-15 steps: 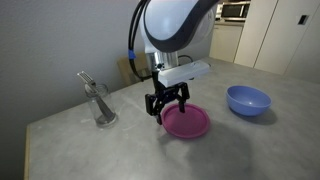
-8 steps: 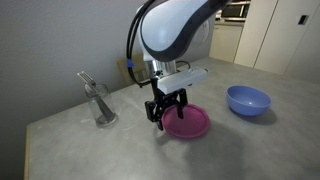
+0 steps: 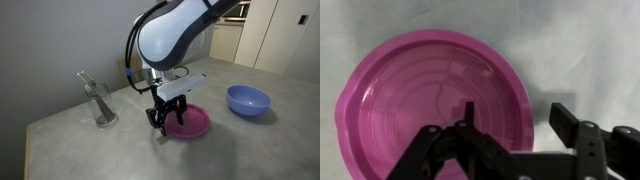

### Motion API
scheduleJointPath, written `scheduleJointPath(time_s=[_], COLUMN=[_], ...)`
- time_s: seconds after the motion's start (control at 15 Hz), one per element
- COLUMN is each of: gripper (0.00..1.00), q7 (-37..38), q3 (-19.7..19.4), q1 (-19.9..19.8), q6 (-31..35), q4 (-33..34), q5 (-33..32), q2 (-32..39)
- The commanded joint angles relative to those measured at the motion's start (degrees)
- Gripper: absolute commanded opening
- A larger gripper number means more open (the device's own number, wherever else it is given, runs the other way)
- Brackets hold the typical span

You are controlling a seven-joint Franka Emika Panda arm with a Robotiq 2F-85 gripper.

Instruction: Put the plate on top of the bowl

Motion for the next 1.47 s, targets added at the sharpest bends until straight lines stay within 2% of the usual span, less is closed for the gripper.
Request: scheduleJointPath(time_s=[0.0, 0.27, 0.33, 0.4, 0.6, 0.73, 0.93, 1.07, 1.4], gripper=[0.69, 0.59, 0.51, 0.53, 0.49, 0.50, 0.56, 0.55, 0.45], q7=[-0.86, -0.89, -0.91, -0.96, -0.98, -0.99, -0.99, -1.03, -1.26], q3=[-0.77, -1.01, -0.99, -0.93, -0.91, -0.94, -0.97, -0.98, -0.93], q1=[-0.07, 0.01, 0.03, 0.05, 0.08, 0.08, 0.07, 0.00, -0.17], q6=[-2.52, -3.32, -3.39, -3.50, -3.56, -3.59, -3.36, -3.12, -3.30], q4=[2.54, 3.60, 3.83, 3.98, 4.21, 4.25, 4.28, 4.39, 5.13], q5=[-0.68, -0.78, -0.79, -0.76, -0.76, -0.79, -0.82, -0.78, -0.68], q2=[0.92, 1.22, 1.33, 1.36, 1.49, 1.49, 1.54, 1.68, 2.38])
